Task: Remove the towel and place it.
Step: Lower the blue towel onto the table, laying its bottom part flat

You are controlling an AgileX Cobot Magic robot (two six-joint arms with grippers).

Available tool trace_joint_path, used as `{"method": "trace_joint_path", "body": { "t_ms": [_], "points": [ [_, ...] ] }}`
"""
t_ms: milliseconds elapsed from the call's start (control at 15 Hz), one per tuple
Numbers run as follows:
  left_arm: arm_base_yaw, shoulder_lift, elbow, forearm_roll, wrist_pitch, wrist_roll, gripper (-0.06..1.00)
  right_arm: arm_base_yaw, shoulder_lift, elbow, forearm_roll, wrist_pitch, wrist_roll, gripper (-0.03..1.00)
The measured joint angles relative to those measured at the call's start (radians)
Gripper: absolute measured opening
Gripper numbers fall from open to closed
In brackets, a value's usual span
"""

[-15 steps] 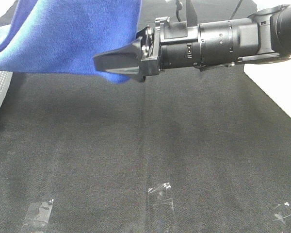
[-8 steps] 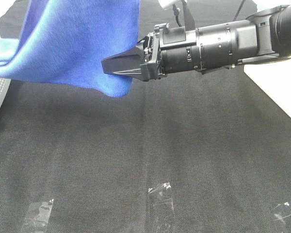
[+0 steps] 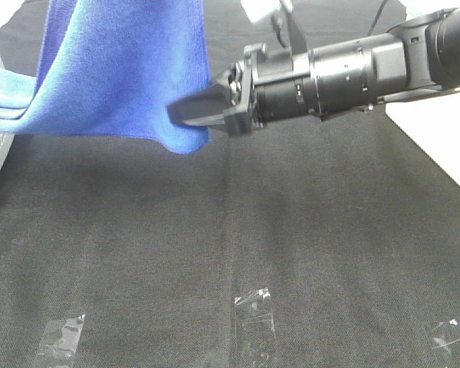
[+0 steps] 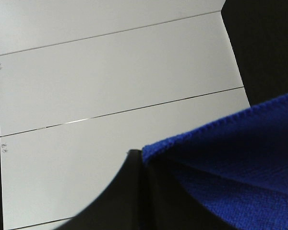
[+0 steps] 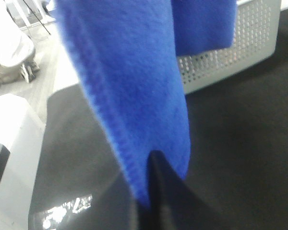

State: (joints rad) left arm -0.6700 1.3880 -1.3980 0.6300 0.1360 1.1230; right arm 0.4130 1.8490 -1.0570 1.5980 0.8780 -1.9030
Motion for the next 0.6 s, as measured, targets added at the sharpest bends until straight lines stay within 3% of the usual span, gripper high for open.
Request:
{"method": "trace_joint_path", "body": {
  "t_ms": [333, 600],
  "points": [
    [0.0, 0.0, 0.0, -0.008, 0.013, -0.01, 0.0, 0.0, 0.0, 0.0, -0.011, -0.016, 0.052, 0.0],
    [0.0, 0.0, 0.0, -0.095, 0.015, -0.195, 0.0, 0.0, -0.063, 0.0, -0.037, -0.119, 0.316, 0.0]
  ]
}}
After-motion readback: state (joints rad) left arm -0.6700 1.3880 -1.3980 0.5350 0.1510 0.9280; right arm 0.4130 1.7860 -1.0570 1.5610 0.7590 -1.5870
